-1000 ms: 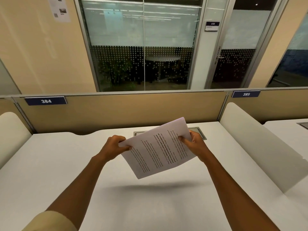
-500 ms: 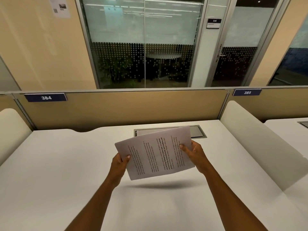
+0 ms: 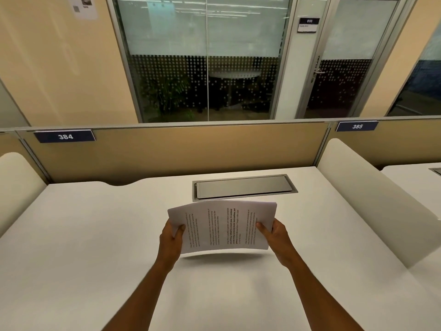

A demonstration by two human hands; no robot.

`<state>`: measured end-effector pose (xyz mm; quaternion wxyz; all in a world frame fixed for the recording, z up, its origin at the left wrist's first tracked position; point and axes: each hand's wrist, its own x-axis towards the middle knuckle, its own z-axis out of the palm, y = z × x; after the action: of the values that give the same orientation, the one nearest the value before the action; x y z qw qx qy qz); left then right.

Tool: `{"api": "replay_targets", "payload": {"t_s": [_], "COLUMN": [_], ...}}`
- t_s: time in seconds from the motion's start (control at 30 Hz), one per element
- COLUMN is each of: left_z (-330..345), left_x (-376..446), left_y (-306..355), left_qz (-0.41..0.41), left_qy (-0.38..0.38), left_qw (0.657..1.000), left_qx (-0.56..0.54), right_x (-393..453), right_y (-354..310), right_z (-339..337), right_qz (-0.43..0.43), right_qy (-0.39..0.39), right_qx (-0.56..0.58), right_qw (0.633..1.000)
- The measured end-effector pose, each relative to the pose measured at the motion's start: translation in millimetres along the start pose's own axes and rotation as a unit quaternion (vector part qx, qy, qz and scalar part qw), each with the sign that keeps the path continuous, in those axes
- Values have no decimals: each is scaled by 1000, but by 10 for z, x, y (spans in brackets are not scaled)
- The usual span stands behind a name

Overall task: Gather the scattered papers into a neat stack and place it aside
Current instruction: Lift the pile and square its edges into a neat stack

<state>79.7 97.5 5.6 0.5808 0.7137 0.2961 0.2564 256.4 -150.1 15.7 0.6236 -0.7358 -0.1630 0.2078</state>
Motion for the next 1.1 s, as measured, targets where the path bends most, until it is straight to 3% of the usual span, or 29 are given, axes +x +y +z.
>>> {"api": "replay_targets", "payload": {"t_s": [0.4, 1.1], "left_z": [-26, -94], "left_x": [-120, -9], "left_y": [-261, 28], "left_qz": [-30, -1], "left_qy": [-4, -36], "left_qw": [999, 996], "left_qx": [29, 78], "right_x": [-129, -61], "right_y": [207, 122], "right_z": [88, 65], "right_qz": [20, 22], "right_qy": [-8, 3], "right_qx": [28, 1], "right_qw": [999, 1000]}}
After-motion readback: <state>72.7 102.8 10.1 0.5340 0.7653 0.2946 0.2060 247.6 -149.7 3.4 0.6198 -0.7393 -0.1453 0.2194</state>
